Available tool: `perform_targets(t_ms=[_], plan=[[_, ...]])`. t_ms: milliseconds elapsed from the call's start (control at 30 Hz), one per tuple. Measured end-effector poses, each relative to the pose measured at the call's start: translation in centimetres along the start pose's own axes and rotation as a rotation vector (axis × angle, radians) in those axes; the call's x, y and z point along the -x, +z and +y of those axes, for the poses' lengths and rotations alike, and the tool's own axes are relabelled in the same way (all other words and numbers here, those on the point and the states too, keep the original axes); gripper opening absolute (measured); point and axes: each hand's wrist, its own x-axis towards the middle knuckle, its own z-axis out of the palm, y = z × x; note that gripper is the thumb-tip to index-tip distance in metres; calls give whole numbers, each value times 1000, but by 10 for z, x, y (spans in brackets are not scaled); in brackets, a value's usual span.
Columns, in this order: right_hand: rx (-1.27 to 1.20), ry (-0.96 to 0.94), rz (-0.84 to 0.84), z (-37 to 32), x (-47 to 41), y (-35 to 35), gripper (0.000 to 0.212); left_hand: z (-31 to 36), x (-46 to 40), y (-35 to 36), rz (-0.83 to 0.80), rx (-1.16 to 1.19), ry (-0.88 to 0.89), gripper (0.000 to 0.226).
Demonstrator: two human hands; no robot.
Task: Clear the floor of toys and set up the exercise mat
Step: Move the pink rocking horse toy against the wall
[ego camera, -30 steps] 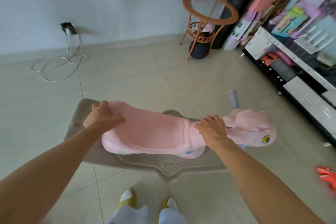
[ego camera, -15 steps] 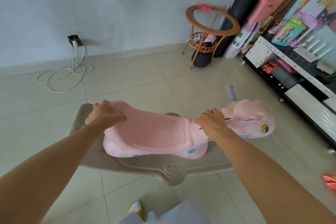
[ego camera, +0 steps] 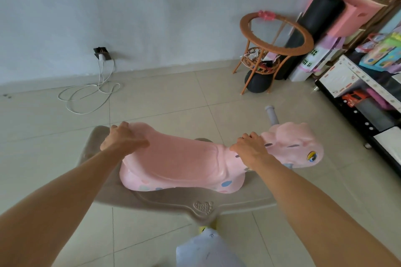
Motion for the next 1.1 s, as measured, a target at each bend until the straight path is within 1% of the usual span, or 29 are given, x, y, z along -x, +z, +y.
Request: perform_targets(t_ms=[133, 267, 467, 600, 733, 967, 1100], plan=[[20, -43, 22, 44, -31, 4, 28, 39, -16, 11, 0, 39, -35, 71], [20, -71, 89, 103, -71, 2, 27, 88, -39, 26, 34, 91, -59, 71], [52, -82, 148, 166, -127, -9, 30, 145, -73, 33, 81, 157, -95, 78], [69, -85, 147, 190, -161, -15, 29, 169, -99, 33, 101, 163, -96, 77], [60, -93, 149, 213, -209, -20, 30, 198, -144, 31, 102, 145, -106, 74], [31, -145, 83, 254, -318, -44, 29, 251, -245, 20, 69, 132, -176, 71], [19, -167, 81, 278, -371, -62, 30, 282, -292, 11, 65, 151, -196, 72]])
